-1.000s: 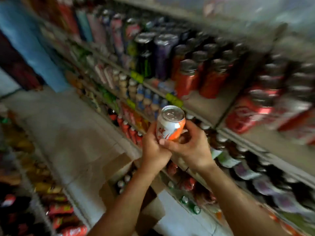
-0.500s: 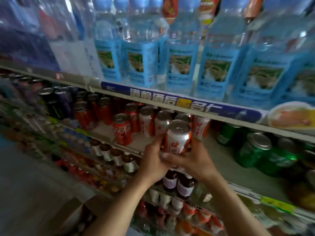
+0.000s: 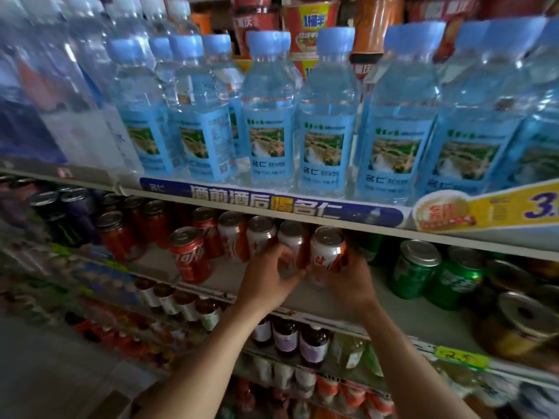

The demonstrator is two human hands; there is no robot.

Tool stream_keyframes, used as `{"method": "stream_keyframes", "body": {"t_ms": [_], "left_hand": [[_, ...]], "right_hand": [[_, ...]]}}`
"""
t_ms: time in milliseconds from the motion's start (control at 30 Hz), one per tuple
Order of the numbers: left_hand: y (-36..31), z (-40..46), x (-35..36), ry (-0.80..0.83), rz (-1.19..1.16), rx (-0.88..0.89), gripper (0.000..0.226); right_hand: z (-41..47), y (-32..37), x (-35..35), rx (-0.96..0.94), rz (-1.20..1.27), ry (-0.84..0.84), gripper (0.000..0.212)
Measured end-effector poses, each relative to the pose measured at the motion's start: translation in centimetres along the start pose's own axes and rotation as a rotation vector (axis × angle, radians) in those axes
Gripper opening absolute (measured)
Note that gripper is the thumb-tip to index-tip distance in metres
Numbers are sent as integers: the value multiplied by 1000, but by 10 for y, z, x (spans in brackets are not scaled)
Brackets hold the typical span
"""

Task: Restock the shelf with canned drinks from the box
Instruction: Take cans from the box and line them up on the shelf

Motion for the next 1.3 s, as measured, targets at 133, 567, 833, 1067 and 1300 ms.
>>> {"method": "stream_keyframes", "body": {"t_ms": [133,567,833,1067,1300], "left_hand": [[5,6,-2,10,-4,17,17],[28,-3,6,95,-38,-6,25],[28,-5,2,165,-64,-28,26],[30,-13,-4,200,-27,-75,30],[57,-88,-88,-179,-46,-151,15]], "right_hand": [[6,-6,6,1,44,1,70],[4,-14,6,6,-15,-47,79],[9,-23,10,21,-79,-71,78],[-9,-6,2,3,-213,-106,83],[-108,73,42,-378,-50,-206,18]]}}
Point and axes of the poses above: each hand's wrist, its own z-axis towards the middle knuckle, its own x-axis out of the palm, y = z × x, the point moved 5 cm from there along z, towards the middle knuckle, and after that the axes turned 9 degrees about -z, right-handed, at the moved point
